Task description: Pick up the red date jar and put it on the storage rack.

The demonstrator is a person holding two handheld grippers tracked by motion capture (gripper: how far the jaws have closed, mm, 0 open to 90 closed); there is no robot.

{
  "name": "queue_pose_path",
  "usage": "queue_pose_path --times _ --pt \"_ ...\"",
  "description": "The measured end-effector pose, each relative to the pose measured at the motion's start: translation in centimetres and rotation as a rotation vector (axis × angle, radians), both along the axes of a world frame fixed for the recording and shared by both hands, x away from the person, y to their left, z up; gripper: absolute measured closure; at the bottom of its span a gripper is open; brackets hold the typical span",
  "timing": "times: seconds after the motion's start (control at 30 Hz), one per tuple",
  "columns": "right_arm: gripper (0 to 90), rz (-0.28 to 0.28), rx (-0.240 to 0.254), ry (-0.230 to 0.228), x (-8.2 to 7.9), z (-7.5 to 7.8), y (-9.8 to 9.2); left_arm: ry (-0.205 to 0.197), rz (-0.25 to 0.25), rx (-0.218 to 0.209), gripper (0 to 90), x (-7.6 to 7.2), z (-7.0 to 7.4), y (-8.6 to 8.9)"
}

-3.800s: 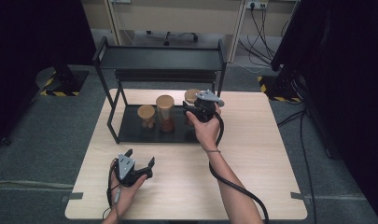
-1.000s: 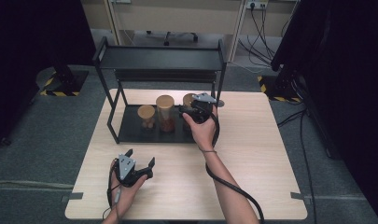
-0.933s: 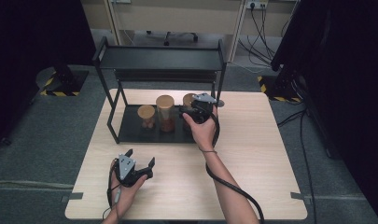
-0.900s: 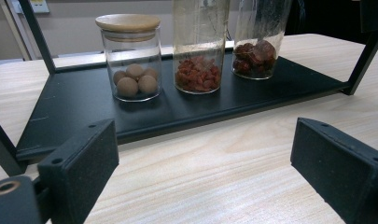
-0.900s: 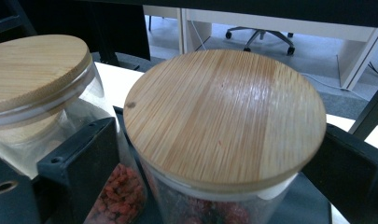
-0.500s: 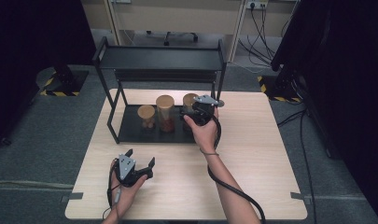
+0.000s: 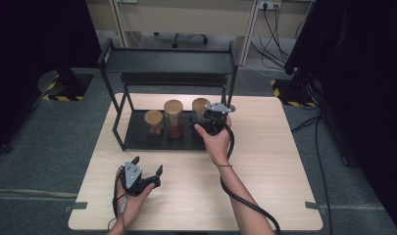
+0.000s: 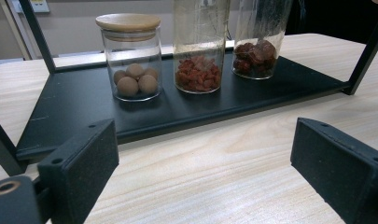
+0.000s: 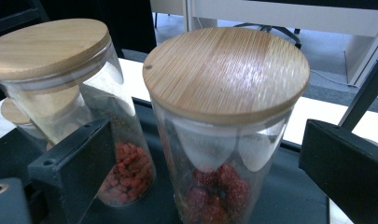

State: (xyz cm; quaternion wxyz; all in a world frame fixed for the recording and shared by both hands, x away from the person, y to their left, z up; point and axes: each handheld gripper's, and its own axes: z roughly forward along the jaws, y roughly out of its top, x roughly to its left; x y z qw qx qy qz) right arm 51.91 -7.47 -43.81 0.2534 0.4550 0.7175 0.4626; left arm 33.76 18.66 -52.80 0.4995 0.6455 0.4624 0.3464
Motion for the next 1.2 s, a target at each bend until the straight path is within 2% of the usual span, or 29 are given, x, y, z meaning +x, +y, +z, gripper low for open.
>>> queue_pose_path --times 1.2 --pt "3.5 0.029 0.005 0.012 -2.7 -0.6 -0.7 -0.003 0.002 0.003 7.3 0.0 0.0 -0.1"
